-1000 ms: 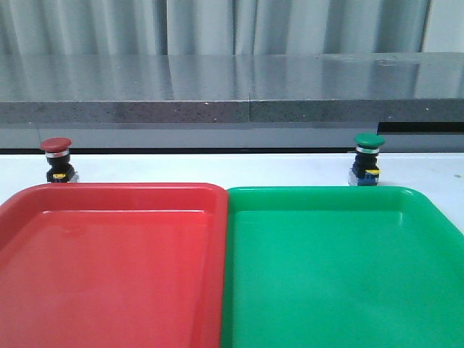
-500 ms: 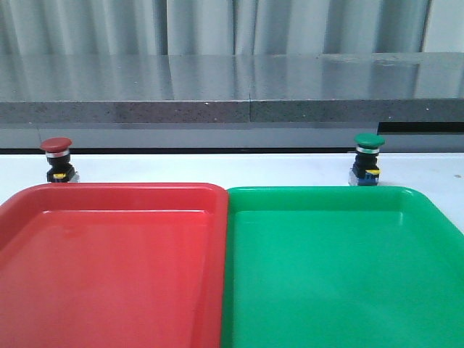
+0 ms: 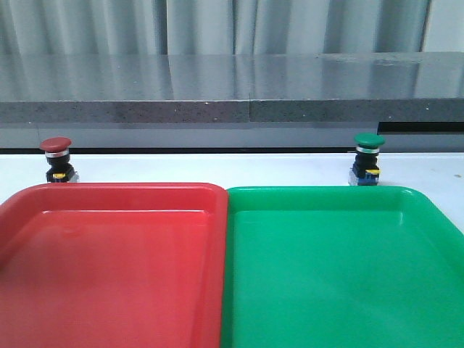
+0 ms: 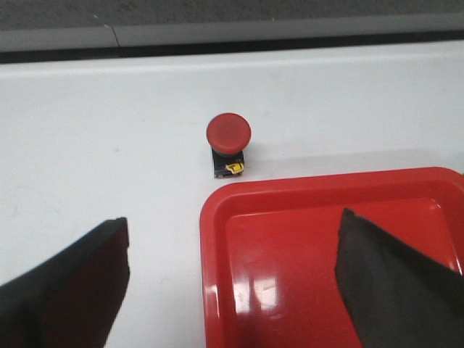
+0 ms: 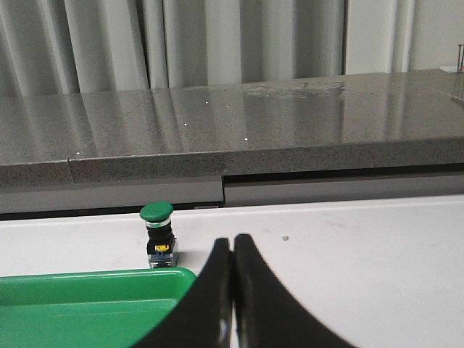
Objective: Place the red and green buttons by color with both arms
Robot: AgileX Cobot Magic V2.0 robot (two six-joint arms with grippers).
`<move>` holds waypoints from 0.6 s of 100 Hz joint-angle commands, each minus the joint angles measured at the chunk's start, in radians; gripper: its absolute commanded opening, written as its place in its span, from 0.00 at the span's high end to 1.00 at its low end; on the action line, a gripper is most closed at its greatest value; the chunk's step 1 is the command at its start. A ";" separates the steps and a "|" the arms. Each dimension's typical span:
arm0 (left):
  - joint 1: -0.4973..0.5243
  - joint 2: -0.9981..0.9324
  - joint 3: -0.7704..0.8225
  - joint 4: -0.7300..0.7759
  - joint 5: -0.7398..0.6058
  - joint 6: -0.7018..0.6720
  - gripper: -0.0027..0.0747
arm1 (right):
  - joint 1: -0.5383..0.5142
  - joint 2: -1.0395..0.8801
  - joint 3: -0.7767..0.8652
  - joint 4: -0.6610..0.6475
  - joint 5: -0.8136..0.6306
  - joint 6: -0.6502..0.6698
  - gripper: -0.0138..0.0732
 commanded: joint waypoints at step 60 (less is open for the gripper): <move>-0.009 0.485 -0.460 -0.050 0.157 0.002 0.24 | -0.008 -0.021 -0.018 -0.009 -0.076 -0.003 0.91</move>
